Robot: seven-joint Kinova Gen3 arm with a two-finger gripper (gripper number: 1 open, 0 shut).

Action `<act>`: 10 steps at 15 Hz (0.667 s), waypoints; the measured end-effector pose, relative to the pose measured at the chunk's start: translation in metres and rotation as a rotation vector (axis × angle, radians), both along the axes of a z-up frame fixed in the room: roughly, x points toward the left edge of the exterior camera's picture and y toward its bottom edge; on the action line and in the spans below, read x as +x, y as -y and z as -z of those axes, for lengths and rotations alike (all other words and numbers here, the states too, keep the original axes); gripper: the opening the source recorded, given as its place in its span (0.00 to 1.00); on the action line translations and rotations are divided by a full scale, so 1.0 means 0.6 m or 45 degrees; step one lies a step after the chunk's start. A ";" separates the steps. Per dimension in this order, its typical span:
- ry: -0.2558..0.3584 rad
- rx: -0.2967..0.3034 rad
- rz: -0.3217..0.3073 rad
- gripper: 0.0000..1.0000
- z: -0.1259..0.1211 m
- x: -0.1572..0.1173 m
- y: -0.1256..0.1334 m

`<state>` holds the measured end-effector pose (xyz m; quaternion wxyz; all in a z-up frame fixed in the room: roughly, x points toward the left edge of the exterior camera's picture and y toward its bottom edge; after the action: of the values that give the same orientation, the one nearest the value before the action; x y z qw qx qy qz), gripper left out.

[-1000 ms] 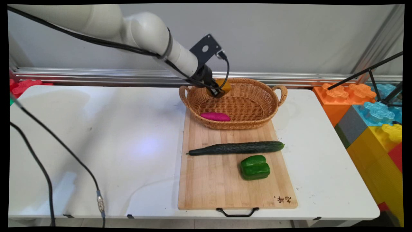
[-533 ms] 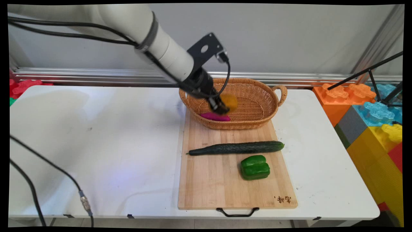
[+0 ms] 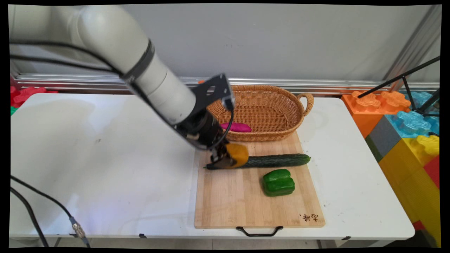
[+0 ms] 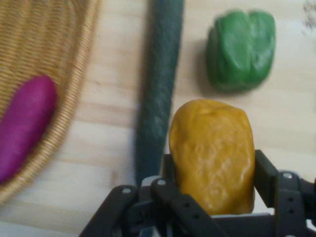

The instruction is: Place the picked object on the cutting board

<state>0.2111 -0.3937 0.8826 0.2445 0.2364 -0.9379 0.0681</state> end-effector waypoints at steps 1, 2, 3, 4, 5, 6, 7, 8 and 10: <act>0.009 0.012 0.023 0.00 0.016 0.002 -0.009; 0.018 0.024 0.045 0.00 0.033 0.003 -0.015; 0.025 0.032 0.061 0.00 0.048 0.004 -0.019; 0.033 0.039 0.077 0.00 0.064 0.004 -0.023; 0.039 0.045 0.090 0.00 0.081 0.005 -0.027; 0.042 0.049 0.099 0.00 0.094 0.005 -0.029; 0.043 0.049 0.108 0.00 0.108 0.003 -0.030; 0.042 0.046 0.113 0.00 0.120 0.001 -0.030; 0.039 0.041 0.122 0.00 0.139 -0.002 -0.030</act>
<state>0.2101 -0.3759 0.7992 0.2292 0.1939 -0.9528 0.0447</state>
